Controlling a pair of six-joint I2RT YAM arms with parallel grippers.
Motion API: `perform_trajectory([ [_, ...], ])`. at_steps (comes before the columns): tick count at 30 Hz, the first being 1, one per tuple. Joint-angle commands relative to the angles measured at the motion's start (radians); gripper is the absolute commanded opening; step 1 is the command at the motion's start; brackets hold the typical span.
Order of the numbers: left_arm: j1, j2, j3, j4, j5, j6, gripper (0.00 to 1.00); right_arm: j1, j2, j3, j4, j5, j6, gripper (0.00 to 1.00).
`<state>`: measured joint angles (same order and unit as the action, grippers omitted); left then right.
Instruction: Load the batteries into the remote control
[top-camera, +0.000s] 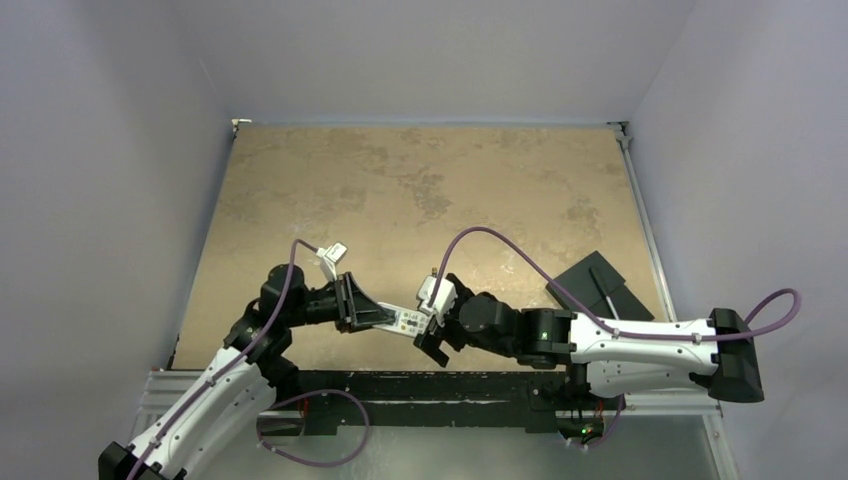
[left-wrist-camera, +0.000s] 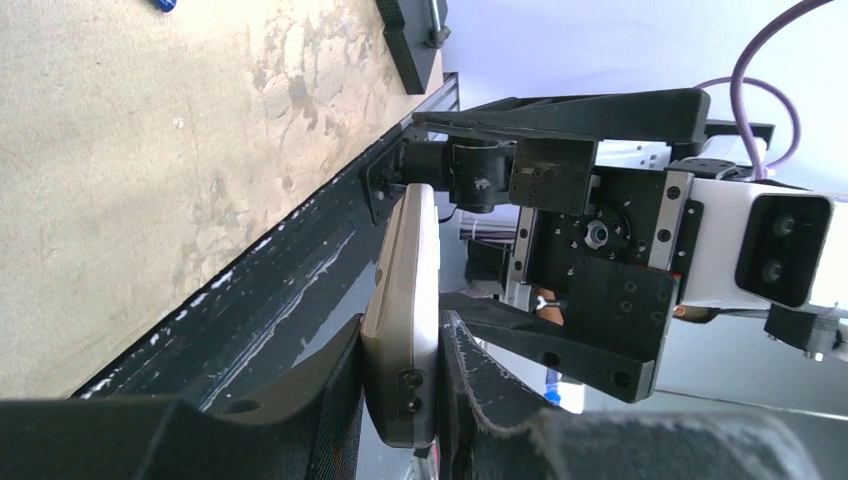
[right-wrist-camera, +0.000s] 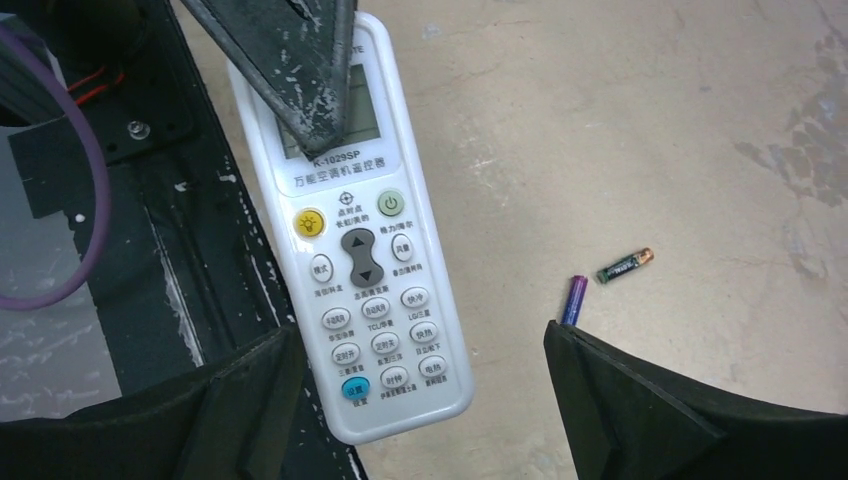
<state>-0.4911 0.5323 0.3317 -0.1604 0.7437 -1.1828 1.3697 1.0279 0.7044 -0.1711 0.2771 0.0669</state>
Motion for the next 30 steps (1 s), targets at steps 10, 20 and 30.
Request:
perform_trajectory([
  [10,-0.001,-0.043,-0.051,0.093,-0.06,-0.235,0.0,0.003,-0.053,0.106,0.017,0.109,-0.023,0.99],
  [20,0.0,-0.009,-0.002,-0.07,-0.131,-0.274,0.0,0.046,0.039,0.149,0.043,0.034,-0.204,0.88],
  [30,0.0,-0.018,0.032,-0.113,-0.138,-0.365,0.0,0.185,0.057,0.071,0.149,0.212,-0.381,0.86],
])
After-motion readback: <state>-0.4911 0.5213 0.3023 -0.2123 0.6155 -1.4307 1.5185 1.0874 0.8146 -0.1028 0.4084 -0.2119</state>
